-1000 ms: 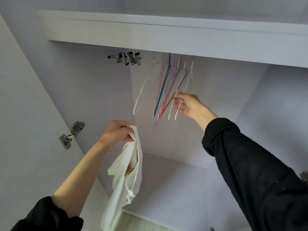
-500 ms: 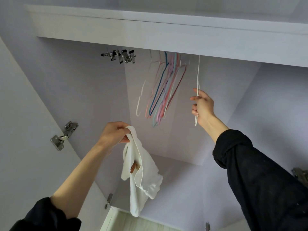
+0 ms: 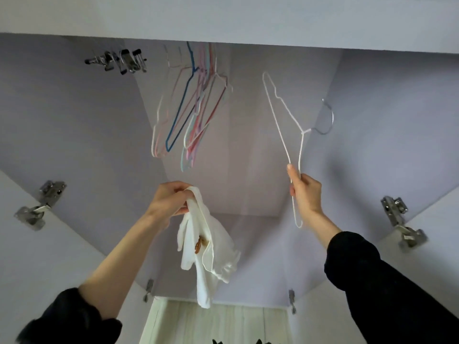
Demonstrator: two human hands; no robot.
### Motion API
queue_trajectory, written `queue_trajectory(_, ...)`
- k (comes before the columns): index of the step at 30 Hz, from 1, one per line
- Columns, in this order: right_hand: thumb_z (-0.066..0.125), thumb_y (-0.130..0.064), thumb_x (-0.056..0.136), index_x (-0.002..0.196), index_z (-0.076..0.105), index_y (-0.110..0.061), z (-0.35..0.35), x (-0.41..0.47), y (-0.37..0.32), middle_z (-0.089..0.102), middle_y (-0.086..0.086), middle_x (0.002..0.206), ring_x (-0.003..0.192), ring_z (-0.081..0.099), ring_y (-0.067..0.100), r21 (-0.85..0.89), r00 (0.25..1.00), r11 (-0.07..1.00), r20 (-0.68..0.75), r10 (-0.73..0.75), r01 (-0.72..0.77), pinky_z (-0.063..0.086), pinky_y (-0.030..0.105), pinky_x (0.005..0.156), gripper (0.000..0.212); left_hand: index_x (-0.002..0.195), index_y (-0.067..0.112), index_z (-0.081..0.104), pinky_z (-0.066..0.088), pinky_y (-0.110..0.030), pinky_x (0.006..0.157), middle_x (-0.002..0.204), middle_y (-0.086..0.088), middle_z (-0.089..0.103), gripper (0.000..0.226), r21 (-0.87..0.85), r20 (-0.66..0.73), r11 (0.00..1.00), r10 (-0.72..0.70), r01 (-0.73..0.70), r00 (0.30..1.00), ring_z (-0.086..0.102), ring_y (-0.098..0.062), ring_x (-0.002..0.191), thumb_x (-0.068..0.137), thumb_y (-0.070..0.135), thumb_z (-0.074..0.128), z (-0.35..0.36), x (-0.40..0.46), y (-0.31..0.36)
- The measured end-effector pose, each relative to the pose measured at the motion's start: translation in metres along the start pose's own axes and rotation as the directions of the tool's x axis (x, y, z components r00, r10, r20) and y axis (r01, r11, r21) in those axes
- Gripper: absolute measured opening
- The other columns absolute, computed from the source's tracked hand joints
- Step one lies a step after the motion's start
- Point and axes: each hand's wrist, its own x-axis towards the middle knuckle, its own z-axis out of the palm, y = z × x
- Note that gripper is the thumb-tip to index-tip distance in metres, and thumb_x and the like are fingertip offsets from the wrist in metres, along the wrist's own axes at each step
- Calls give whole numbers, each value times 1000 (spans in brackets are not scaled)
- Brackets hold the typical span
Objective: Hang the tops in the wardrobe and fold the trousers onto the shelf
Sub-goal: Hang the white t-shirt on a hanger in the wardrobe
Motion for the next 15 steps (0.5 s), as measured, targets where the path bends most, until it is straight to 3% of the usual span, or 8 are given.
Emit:
queue_trajectory(2,63,-39,87,73,53,-8,-11,-5,6,55,3,60,50,53,4,-53,990,998,140,-11,19,42,21,65,36,85,7,65,54,-17,55,81,-13,61,17,27,9,999,-26,26,1000,60,-18,70,85,-5,52,7,2,-3)
queue_trajectory(4,62,-37,89,82,57,-13,-15,-6,9,55,1,61,52,55,5,31,986,1000,167,2,-7,46,20,63,25,83,10,64,53,-20,57,81,-13,60,18,44,12,998,-50,50,999,58,-20,72,85,-3,51,13,3,-6)
queue_trajectory(6,54,-38,94,79,57,-15,-14,-6,11,42,0,57,45,44,8,158,991,980,72,110,-120,40,20,49,28,83,12,65,53,-21,56,82,-12,60,19,45,11,997,-65,65,998,58,-20,72,85,-1,51,17,4,-9)
queue_trajectory(8,41,-40,99,72,56,-14,-16,-7,20,33,0,57,45,34,12,141,975,966,-19,220,-215,33,22,46,41,88,12,64,52,-22,57,82,-10,60,16,29,0,995,-94,94,996,58,-18,69,87,1,52,21,3,-11)
queue_trajectory(11,32,-42,101,68,58,-14,-24,-11,38,31,-2,53,50,28,12,100,946,941,24,322,-323,25,23,49,51,87,9,59,50,-26,59,76,-8,59,11,-15,1,983,-183,183,983,57,-18,66,89,2,50,28,2,-14)
queue_trajectory(15,40,-49,97,61,55,-12,-32,-13,49,25,-12,35,46,23,10,147,899,887,75,432,-438,20,25,52,53,82,4,59,51,-31,65,68,-9,58,9,0,36,958,-286,286,958,58,-21,64,85,3,51,37,1,-24)
